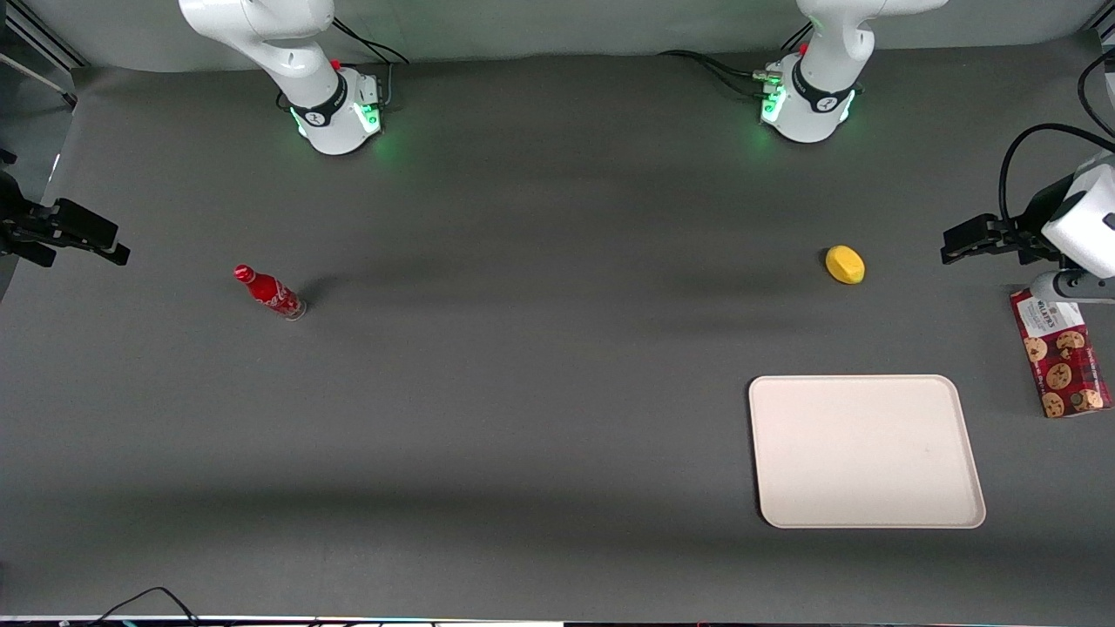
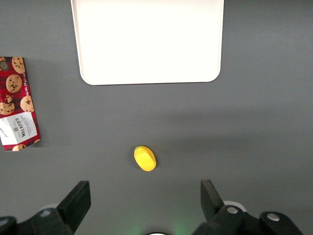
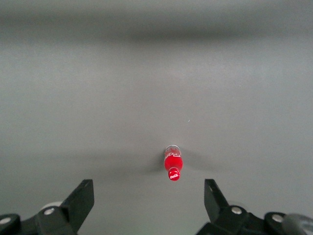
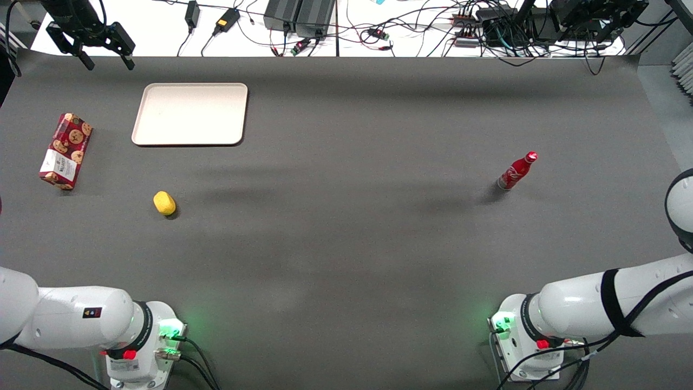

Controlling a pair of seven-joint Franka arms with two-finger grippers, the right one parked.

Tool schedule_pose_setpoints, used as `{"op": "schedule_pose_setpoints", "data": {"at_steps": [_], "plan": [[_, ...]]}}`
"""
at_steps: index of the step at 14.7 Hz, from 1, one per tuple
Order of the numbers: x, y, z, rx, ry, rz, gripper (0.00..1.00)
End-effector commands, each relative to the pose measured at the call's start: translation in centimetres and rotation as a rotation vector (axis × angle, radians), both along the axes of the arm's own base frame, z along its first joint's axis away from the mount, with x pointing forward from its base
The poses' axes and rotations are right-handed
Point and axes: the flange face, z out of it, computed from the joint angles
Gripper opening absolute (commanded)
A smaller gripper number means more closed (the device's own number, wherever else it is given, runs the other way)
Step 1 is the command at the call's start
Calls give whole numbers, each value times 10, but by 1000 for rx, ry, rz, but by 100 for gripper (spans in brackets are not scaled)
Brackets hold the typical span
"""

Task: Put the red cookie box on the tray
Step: 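Move the left gripper down toward the red plaid shortbread box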

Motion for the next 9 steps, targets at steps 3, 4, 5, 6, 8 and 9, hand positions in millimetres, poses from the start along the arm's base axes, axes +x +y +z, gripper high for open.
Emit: {"op": "schedule_pose_setpoints", "data": {"at_steps": [3, 4, 5, 6, 8, 9], "plan": [[3, -1, 2, 14, 14, -45, 100], [3, -3, -3, 0, 24, -45, 100], [3, -5, -5, -3, 32, -48, 100], [3, -12, -4, -3, 34, -62, 100], [5, -18, -6, 13, 29, -77, 100], [5, -15, -6, 13, 29, -73, 100]]}}
